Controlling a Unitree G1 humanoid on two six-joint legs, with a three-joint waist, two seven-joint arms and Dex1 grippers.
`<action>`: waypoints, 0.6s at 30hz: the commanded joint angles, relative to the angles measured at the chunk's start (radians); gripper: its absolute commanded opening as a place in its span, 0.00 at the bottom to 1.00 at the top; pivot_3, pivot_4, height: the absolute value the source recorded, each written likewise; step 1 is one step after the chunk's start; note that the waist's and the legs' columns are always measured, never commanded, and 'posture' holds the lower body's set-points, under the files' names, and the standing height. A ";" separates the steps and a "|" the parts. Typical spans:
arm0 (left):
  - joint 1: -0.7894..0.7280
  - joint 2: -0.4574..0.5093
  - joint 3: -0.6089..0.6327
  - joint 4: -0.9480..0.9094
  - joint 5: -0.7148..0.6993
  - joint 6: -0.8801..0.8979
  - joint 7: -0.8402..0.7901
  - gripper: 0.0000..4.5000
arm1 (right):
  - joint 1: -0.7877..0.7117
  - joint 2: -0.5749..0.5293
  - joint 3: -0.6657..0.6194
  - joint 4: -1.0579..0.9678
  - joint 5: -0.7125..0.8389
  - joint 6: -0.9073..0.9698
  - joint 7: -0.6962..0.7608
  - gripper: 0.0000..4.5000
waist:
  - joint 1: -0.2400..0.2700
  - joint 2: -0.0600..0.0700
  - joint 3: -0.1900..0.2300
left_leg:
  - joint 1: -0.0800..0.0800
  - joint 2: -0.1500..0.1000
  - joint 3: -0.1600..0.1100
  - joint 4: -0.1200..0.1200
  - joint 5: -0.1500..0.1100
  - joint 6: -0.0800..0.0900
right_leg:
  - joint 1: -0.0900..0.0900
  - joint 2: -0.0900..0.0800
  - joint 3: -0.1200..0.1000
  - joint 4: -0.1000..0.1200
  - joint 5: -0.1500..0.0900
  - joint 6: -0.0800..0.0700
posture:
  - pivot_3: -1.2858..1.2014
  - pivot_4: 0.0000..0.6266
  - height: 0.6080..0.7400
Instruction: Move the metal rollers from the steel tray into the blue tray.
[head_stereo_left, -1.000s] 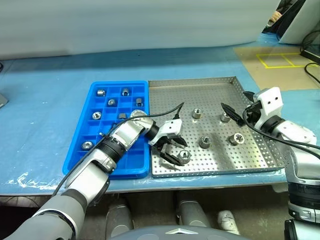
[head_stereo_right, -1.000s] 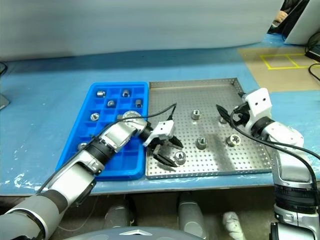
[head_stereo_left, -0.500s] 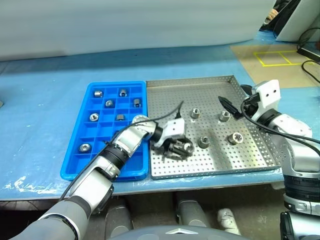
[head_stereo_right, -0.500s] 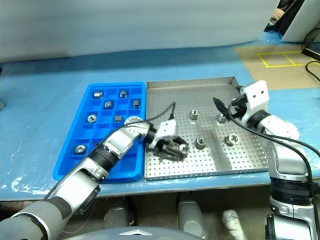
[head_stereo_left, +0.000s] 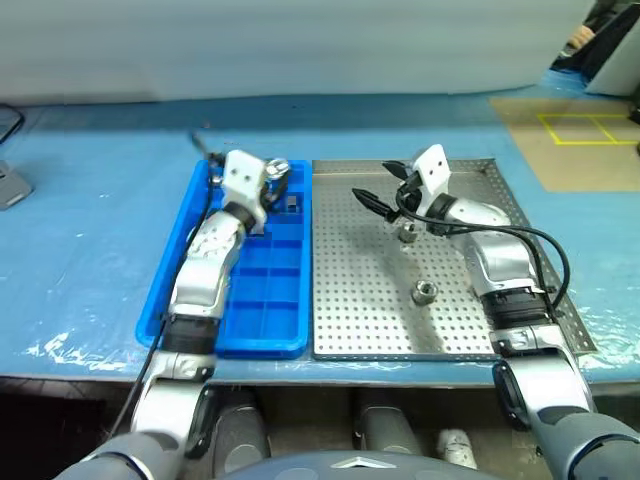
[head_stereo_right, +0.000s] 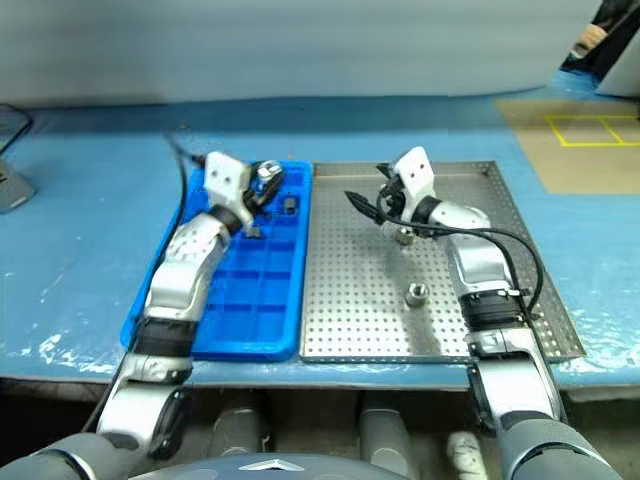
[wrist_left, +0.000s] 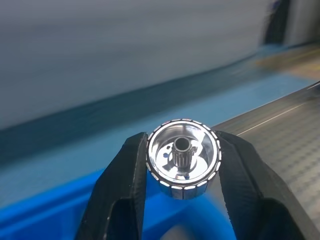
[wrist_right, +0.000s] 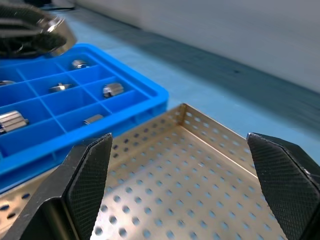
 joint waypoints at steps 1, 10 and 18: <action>0.084 0.023 0.014 -0.200 0.029 0.073 0.059 0.39 | -0.067 0.033 0.021 0.087 -0.013 -0.083 0.044 1.00 | 0.024 -0.001 0.000 | -0.002 0.000 0.000 0.001 0.000 0.000 | -0.001 0.000 0.000 0.000 0.000 0.000 | 0.57 0.24 1.00; 0.313 0.061 0.052 -0.514 -0.170 0.366 -0.013 0.39 | -0.163 0.097 0.040 0.267 -0.036 -0.181 0.109 1.00 | 0.100 -0.001 0.001 | -0.005 0.000 -0.002 0.001 0.000 -0.001 | -0.001 -0.003 -0.004 0.000 0.000 0.000 | 0.60 0.24 1.00; 0.331 0.111 0.020 -0.482 -0.204 0.402 -0.032 0.58 | -0.164 0.088 0.027 0.263 -0.032 -0.190 0.114 1.00 | 0.098 -0.001 0.001 | -0.005 0.000 -0.011 0.000 0.004 -0.008 | -0.002 0.000 -0.008 0.003 0.000 0.000 | 0.59 0.24 1.00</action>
